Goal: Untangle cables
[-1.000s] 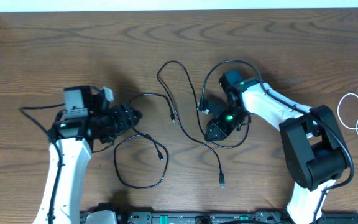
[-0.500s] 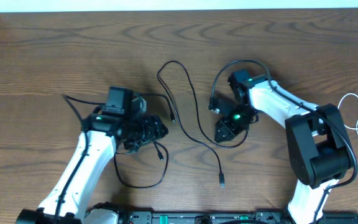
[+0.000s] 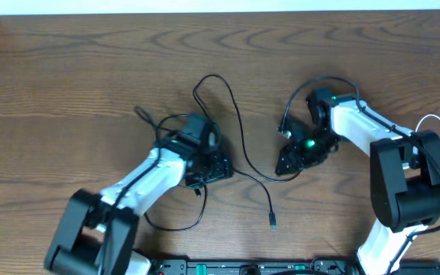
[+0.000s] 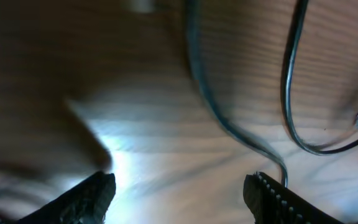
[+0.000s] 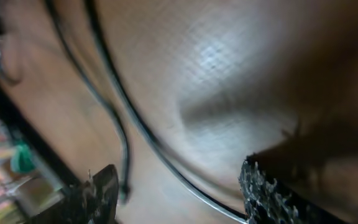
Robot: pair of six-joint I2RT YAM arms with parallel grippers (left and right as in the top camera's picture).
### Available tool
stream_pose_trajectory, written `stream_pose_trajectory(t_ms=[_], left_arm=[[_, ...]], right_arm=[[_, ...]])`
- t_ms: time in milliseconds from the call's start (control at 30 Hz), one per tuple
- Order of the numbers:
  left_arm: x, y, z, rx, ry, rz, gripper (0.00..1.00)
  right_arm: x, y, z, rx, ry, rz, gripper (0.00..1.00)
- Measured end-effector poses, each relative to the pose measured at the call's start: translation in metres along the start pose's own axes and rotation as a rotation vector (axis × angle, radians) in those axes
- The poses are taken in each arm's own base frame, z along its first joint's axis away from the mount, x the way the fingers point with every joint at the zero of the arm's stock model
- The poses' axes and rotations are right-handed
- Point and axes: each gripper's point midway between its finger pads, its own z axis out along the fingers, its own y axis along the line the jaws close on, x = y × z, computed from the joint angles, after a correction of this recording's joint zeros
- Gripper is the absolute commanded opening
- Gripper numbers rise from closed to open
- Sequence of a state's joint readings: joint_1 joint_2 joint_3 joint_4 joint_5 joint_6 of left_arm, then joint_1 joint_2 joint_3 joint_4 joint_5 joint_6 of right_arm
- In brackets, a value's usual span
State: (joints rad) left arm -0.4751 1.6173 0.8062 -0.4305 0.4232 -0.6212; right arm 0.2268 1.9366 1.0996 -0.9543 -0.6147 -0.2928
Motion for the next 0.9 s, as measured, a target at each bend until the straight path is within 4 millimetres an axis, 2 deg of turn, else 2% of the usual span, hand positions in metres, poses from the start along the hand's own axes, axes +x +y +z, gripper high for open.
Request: stream_pose_trajectory(t_ms=[200,367,467,800,833,900], left_arm=[[-0.011,-0.033,0.017,0.102,-0.028,0.019,0.70],[-0.020,-0.058,0.025,0.202,-0.038,0.046,0.67],[-0.021,-0.063,0.027,0.228,-0.032,0.047,0.58],[-0.021,-0.064,0.029,0.234,-0.028,0.042,0.57],[-0.022,-0.064,0.029,0.236,-0.031,0.043,0.52],[-0.024,-0.065,0.030,0.239,-0.042,0.050,0.25]], right_arm=[[0.018,0.033,0.023,-0.244,-0.048,0.007,0.65],[0.029,0.047,0.032,-0.353,-0.048,0.031,0.64],[0.028,0.048,0.032,-0.372,-0.055,0.032,0.65],[0.022,0.052,0.033,-0.409,-0.081,0.030,0.62],[0.021,0.052,0.034,-0.409,-0.083,0.033,0.61],[0.018,0.052,0.034,-0.410,-0.092,0.036,0.56]])
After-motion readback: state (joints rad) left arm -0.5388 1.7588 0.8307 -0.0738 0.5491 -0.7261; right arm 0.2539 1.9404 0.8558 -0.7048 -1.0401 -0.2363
